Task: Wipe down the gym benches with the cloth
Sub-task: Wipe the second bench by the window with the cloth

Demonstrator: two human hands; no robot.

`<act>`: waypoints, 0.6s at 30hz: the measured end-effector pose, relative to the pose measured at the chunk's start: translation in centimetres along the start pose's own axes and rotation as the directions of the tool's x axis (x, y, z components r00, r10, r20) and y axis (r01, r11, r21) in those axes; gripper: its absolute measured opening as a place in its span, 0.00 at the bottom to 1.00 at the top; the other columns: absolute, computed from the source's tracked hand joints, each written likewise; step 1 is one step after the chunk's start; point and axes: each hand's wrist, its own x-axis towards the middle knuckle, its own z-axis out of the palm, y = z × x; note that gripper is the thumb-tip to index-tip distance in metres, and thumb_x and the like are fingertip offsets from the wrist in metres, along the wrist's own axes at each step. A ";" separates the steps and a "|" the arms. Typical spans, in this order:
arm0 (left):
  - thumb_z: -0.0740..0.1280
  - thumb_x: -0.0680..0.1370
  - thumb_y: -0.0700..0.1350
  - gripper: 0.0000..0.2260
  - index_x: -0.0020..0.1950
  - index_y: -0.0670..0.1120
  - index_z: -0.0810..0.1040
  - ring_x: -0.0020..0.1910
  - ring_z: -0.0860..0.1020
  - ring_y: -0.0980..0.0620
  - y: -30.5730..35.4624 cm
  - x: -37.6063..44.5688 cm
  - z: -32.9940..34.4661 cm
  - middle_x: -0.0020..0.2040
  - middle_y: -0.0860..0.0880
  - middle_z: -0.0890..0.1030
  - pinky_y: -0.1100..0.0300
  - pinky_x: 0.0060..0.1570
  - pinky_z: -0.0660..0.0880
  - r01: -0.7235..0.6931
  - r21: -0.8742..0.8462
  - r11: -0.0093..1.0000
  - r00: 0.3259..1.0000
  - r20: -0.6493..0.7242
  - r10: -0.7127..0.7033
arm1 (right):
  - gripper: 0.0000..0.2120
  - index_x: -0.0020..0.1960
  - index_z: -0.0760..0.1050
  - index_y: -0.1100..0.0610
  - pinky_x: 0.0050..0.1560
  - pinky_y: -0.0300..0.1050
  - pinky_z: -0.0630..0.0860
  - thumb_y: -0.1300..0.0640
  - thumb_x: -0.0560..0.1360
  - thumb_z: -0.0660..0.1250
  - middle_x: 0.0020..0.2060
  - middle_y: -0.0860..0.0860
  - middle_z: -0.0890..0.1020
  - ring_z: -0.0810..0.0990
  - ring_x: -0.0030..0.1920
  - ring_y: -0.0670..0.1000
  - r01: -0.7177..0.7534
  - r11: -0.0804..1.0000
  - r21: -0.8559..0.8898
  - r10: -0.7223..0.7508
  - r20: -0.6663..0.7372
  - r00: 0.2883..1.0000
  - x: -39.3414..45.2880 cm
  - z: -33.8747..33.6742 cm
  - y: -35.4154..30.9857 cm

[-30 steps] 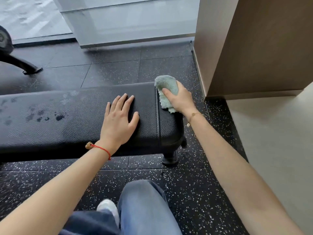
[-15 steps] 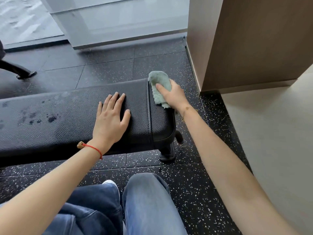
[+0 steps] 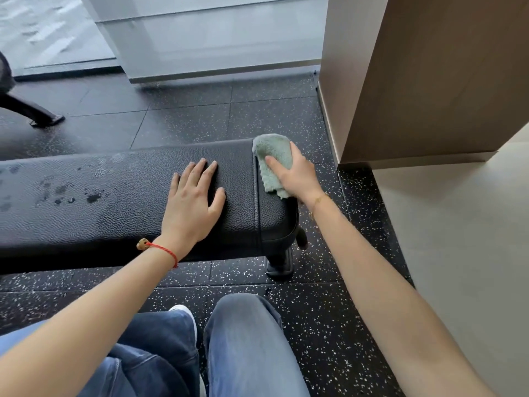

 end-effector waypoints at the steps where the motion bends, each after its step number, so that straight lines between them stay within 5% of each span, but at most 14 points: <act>1: 0.57 0.82 0.54 0.25 0.78 0.50 0.60 0.78 0.54 0.49 0.1 0.0 0.0 0.79 0.49 0.59 0.47 0.77 0.48 0.001 -0.004 1.000 1.000 -0.003 -0.001 | 0.36 0.78 0.56 0.57 0.62 0.47 0.76 0.44 0.77 0.66 0.67 0.55 0.74 0.74 0.65 0.54 0.008 1.000 -0.020 -0.008 0.000 1.000 0.4 0.0 -0.1; 4: 0.58 0.81 0.54 0.25 0.77 0.50 0.61 0.78 0.55 0.49 0.1 0.2 -0.2 0.78 0.49 0.61 0.47 0.77 0.49 0.010 -0.010 1.000 1.000 -0.014 -0.010 | 0.38 0.79 0.53 0.57 0.70 0.54 0.70 0.43 0.77 0.65 0.73 0.55 0.68 0.69 0.71 0.55 0.036 0.997 -0.065 -0.035 0.008 0.999 -2.6 0.3 1.1; 9: 0.59 0.80 0.54 0.25 0.76 0.51 0.63 0.78 0.57 0.50 0.3 0.2 -0.2 0.77 0.49 0.62 0.49 0.77 0.49 0.023 -0.024 0.999 0.999 -0.034 -0.024 | 0.39 0.80 0.47 0.57 0.79 0.45 0.45 0.41 0.79 0.60 0.79 0.50 0.50 0.45 0.79 0.47 0.298 0.915 -0.272 -0.299 0.041 0.953 -8.9 0.7 2.9; 18: 0.59 0.81 0.46 0.21 0.74 0.46 0.67 0.77 0.59 0.49 -2.5 0.0 -2.5 0.76 0.47 0.66 0.49 0.77 0.49 -0.014 -0.120 0.993 0.999 -0.044 0.008 | 0.33 0.79 0.50 0.61 0.78 0.48 0.39 0.43 0.82 0.52 0.79 0.56 0.52 0.45 0.79 0.51 0.438 0.657 -0.613 -0.342 0.275 0.899 -3.3 4.1 -2.5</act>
